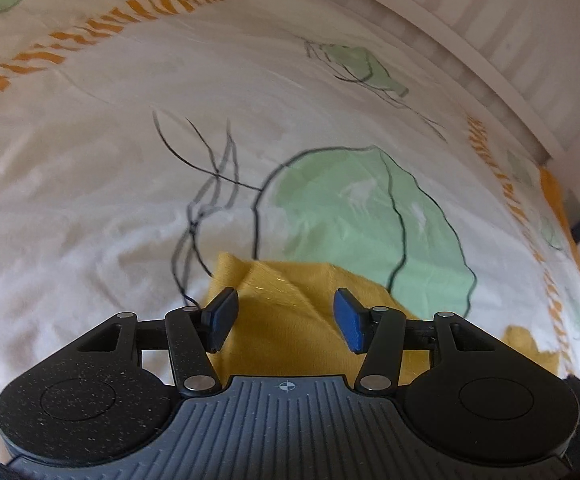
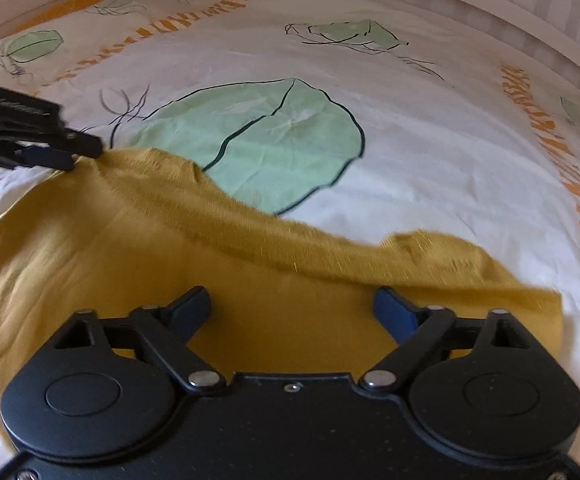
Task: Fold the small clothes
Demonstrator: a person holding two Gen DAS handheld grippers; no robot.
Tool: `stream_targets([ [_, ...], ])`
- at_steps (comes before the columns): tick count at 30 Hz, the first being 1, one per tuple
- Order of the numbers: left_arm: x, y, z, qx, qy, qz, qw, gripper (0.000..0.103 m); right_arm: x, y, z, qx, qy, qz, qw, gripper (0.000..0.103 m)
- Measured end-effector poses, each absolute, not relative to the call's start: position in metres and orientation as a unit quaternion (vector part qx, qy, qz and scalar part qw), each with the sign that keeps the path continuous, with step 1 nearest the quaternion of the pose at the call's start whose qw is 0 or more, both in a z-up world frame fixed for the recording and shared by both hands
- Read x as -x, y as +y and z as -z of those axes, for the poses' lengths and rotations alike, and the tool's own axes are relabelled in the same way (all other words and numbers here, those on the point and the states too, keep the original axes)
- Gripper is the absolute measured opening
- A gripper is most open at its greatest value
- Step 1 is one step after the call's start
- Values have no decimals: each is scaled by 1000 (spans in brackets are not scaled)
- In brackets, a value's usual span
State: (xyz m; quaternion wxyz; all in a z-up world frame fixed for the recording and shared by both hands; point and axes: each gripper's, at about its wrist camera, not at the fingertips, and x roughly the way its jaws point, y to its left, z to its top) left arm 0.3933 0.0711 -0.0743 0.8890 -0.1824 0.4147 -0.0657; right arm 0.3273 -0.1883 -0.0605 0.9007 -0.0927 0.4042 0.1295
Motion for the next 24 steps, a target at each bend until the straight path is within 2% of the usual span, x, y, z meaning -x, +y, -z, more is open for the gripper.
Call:
stream_targets([
  [8,-396,88,68,195,412,28,890,51,-384,-190,67,20,432,-84,898,95],
  [13,-396,89,61,186,407,21,894,51,-373,-201,51,-24,419,-69,905,94],
  [19,-394,81,58,171,415,32,893,51,-341,-204,37,10,404,-52,913,95],
  [24,-391,70,56,145,418,43,896,52,-336,-210,49,25,424,-34,905,96],
])
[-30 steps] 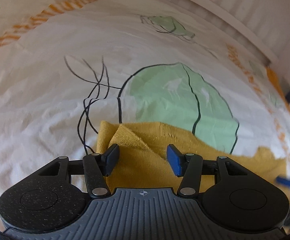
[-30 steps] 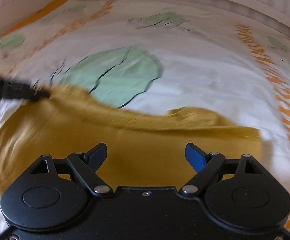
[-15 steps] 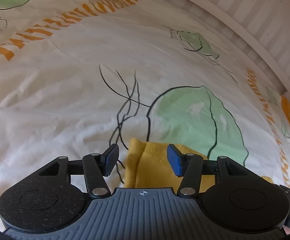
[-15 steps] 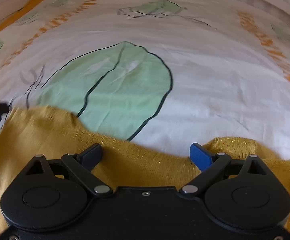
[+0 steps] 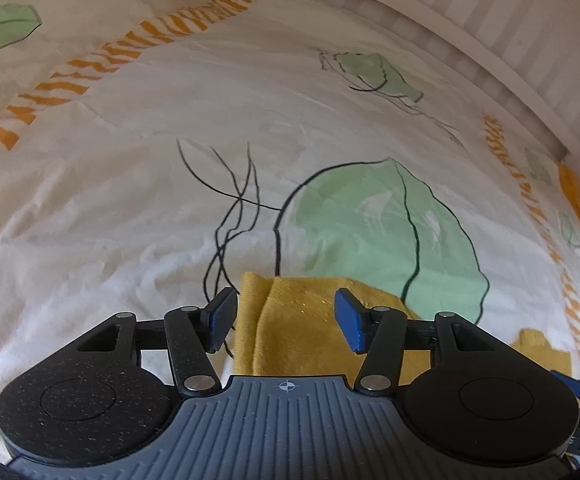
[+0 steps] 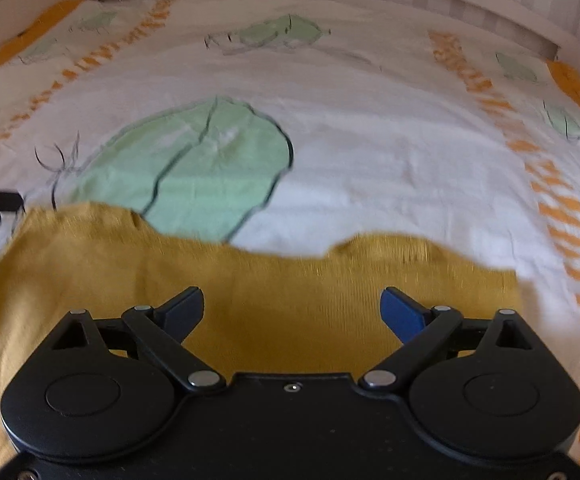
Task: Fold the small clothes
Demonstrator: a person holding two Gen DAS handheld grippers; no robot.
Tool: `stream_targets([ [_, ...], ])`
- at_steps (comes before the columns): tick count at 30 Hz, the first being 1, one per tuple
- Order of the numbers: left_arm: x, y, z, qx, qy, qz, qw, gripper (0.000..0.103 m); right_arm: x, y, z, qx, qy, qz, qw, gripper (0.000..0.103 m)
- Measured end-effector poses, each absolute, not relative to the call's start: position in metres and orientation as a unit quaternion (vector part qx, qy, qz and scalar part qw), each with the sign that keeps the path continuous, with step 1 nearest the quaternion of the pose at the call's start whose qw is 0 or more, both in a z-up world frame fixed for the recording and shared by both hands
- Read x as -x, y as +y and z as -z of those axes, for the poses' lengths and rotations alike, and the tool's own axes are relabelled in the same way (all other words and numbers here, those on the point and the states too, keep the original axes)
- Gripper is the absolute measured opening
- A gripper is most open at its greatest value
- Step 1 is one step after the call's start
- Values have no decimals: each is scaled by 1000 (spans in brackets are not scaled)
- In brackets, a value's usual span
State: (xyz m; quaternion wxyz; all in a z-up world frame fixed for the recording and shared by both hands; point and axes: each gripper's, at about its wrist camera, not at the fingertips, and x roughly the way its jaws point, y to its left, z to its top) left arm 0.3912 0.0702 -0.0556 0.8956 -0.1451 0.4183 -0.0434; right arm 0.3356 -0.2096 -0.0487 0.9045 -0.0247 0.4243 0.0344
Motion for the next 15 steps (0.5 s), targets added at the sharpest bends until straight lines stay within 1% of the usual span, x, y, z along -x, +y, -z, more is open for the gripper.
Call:
stream_targets([
  [1,-390,68,55,140,419,44,896,52,-336,-209,55,27,434,-32,900,96],
  [3,-389,65,54,133,422,45,896,53,-337,-206,66,39,441,-28,896,103],
  [7,-383,60,52,122,425,48,895,53,-336,-200,70,60,437,-20,897,103],
  [9,-378,55,51,110,430,50,894,57,-336,-201,69,59,441,-18,895,102],
  [15,-361,41,47,85,439,58,893,58,-318,-196,61,66,440,-16,895,102],
])
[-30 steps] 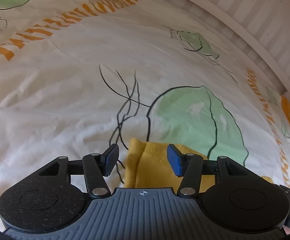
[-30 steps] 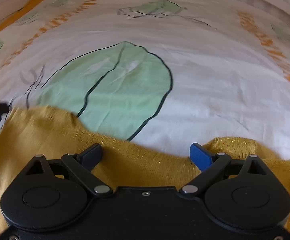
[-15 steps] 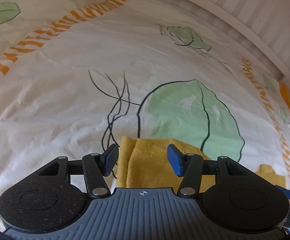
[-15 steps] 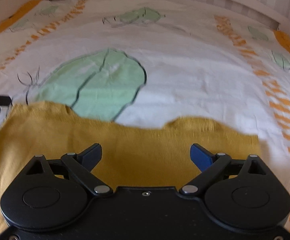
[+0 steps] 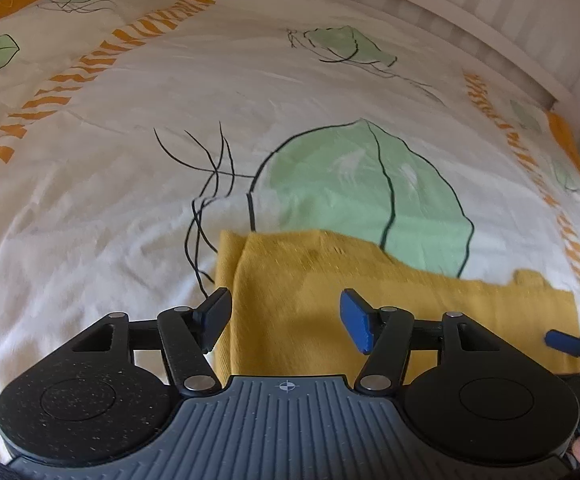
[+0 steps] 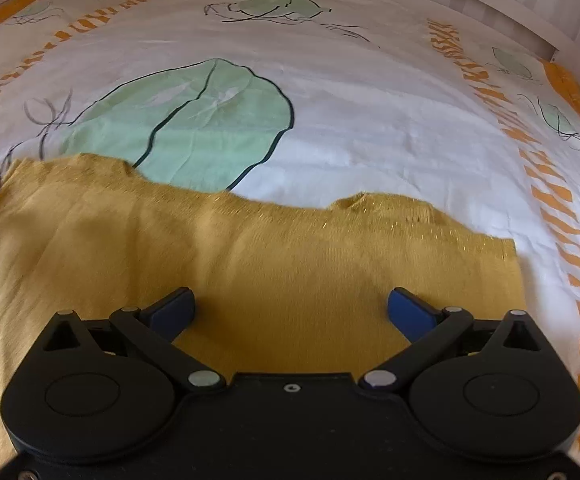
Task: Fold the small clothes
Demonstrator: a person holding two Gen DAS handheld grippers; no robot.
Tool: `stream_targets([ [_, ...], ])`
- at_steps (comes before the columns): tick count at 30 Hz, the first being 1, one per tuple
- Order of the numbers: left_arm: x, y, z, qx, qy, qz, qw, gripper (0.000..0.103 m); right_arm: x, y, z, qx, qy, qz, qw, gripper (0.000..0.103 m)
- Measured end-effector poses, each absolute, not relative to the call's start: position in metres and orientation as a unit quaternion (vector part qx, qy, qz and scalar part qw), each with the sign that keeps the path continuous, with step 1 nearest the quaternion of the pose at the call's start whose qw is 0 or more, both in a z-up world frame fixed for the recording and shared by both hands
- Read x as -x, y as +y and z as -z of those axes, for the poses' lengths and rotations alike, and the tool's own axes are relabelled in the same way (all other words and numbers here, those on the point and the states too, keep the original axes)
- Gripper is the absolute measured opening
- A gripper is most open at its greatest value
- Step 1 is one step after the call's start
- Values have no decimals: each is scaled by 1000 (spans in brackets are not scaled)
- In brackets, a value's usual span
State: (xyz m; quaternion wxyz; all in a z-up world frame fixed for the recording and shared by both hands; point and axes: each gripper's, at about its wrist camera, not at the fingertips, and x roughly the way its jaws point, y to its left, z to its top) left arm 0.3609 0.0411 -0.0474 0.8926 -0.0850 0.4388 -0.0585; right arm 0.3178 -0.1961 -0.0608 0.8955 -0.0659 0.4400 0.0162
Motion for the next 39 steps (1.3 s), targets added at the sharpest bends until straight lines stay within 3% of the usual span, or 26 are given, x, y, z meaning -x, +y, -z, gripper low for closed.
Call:
stream_targets([
  [16,-304,13,35,65,449,58,889,61,-225,-206,58,92,466,-50,879,102],
  [27,-280,-10,51,53,464,94,879,65,-238,-299,29,-91,449,-23,888,102],
  [35,-283,-14,61,43,479,103,871,65,-242,-374,54,-257,453,-14,854,102],
  [39,-283,-17,62,48,479,107,870,66,-244,-386,62,-281,468,-16,838,103],
])
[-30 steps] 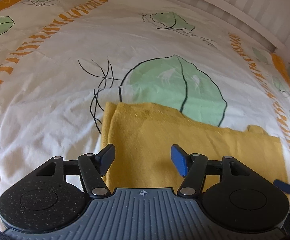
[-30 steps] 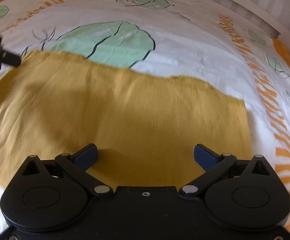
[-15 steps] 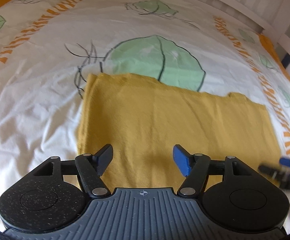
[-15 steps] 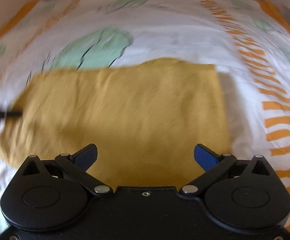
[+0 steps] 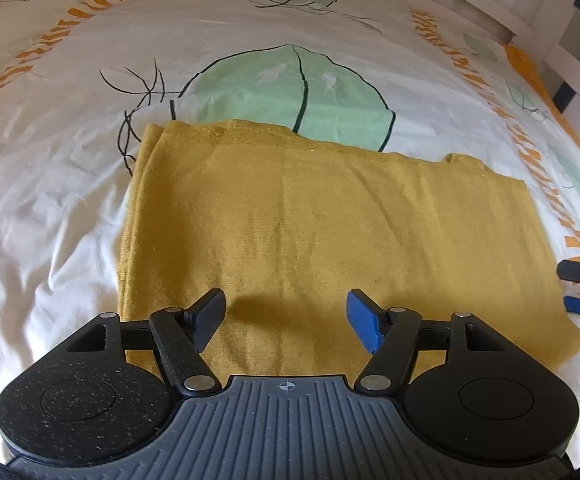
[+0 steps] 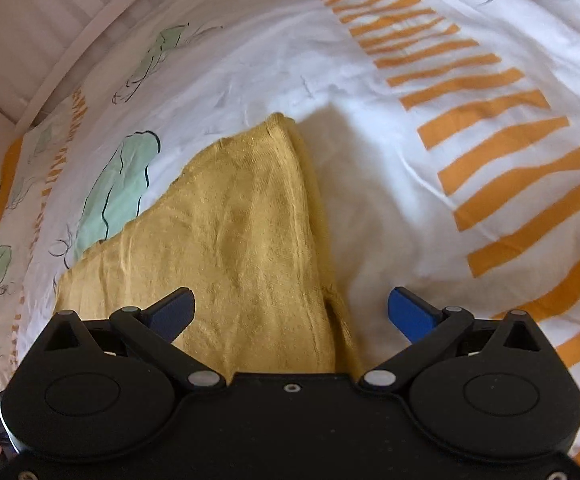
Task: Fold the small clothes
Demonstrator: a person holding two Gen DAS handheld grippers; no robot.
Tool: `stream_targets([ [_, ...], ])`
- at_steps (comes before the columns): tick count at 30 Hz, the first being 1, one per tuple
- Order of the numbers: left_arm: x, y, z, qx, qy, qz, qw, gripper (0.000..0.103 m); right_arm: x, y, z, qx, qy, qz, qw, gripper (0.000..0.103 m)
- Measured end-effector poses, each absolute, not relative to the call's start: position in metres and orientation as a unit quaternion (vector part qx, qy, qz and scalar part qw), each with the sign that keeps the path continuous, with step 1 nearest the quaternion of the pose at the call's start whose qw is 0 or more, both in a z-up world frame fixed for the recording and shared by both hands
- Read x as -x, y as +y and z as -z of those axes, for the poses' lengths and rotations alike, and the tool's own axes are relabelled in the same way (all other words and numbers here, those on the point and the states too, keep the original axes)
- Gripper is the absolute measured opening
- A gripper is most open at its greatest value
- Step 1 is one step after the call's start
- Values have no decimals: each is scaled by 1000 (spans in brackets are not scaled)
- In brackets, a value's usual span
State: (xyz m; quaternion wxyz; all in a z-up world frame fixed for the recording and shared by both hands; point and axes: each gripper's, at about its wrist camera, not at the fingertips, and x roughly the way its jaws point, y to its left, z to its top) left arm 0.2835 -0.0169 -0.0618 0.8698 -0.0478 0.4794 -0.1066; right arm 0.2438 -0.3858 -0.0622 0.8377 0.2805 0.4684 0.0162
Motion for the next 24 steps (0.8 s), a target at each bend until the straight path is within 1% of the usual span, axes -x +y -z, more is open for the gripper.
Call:
stream_targets([
  [4,-283,-24,63,40,482,118,867,66,-250,-386,63,-297,474,-59,827,103],
  [8,-286,-28,65,34,482,125,866,66,-263,-382,75,-322,478,-95,811,103],
  [11,-289,-29,65,30,480,122,868,66,-273,-376,77,-311,470,-113,818,103],
  [14,-291,-30,66,27,479,120,869,66,-280,-379,80,-325,456,-129,818,103],
  [19,-292,-34,68,23,471,118,874,66,-281,-392,88,-384,431,-134,805,103],
  [24,-293,-48,66,15,448,127,885,66,-283,-394,88,-395,438,-130,797,103],
])
